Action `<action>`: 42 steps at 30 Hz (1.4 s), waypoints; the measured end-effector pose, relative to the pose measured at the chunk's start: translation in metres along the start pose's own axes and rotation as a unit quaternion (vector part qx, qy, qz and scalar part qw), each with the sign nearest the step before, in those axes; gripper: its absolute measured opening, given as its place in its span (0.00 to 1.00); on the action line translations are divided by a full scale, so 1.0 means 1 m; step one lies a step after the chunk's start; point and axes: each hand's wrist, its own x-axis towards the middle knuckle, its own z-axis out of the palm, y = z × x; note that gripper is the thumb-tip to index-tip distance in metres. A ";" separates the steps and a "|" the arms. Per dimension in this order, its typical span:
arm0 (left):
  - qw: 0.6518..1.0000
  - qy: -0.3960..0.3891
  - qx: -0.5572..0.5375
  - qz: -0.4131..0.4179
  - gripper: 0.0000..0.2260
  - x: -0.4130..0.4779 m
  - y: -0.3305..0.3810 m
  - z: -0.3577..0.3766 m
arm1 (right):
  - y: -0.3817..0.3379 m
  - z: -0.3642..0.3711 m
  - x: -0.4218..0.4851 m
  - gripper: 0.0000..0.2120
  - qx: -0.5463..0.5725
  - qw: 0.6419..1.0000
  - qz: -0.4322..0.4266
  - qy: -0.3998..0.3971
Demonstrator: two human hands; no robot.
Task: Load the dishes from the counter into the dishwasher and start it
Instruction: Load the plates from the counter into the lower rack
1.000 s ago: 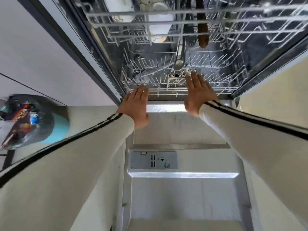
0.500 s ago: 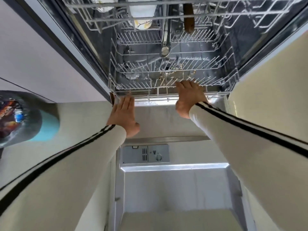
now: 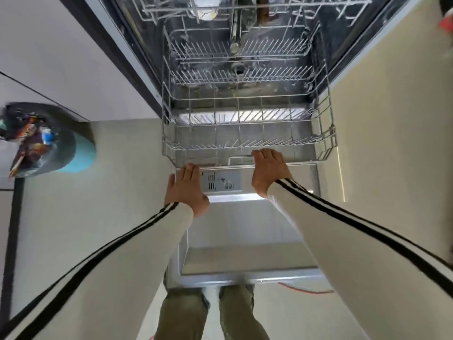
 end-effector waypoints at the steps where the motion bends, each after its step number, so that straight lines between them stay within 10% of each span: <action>1: 1.000 -0.007 0.002 0.000 0.38 -0.012 -0.001 0.006 | 0.000 0.005 -0.012 0.33 0.003 1.000 0.006 -0.012; 31: 0.974 -0.222 -0.033 -0.002 0.33 -0.169 -0.009 0.077 | -0.002 0.063 -0.186 0.35 -0.019 0.967 0.006 -0.253; 42: 0.994 -0.096 0.006 0.046 0.32 -0.190 -0.001 0.012 | -0.030 0.017 -0.206 0.32 -0.051 0.974 0.008 -0.218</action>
